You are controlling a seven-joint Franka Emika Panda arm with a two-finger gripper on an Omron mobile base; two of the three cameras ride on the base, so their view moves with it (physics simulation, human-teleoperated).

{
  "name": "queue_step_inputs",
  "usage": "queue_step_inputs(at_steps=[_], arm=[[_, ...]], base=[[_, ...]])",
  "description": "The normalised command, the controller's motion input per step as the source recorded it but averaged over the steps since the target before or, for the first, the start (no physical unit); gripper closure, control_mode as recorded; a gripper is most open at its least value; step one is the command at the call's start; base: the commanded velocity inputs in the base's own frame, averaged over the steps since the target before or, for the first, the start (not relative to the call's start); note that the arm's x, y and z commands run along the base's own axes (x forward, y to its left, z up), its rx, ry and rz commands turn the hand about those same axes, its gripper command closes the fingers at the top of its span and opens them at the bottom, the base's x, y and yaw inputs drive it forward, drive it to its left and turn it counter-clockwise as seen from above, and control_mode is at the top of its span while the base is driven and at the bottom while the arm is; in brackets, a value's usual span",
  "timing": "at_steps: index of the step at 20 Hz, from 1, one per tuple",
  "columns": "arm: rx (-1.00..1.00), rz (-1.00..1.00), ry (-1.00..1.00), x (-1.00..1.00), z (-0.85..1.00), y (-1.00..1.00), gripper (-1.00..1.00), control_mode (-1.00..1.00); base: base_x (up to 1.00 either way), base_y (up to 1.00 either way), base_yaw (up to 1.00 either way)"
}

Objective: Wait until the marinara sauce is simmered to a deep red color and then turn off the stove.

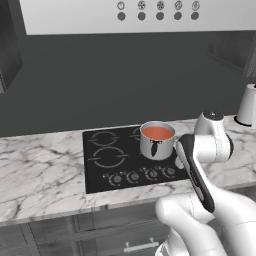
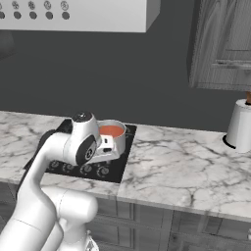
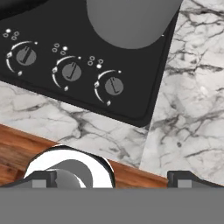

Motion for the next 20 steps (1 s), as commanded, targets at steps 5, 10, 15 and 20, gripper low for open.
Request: queue_step_inputs(at_steps=[5, 10, 15, 20], arm=[[0.00, 0.05, -0.02, 0.02, -0.31, -0.02, -1.00, -1.00], [0.00, 0.03, -0.03, 0.15, -0.31, 0.00, -1.00, -1.00], [0.00, 0.00, -0.02, 0.31, -0.31, 0.00, -1.00, -1.00], [0.00, 0.00, -0.03, 0.40, -0.26, 0.00, -1.00, -1.00]], base=[[0.00, 0.00, 0.00], [0.00, 0.00, 0.00], [0.00, 0.00, 0.00], [0.00, 0.00, 0.00]])
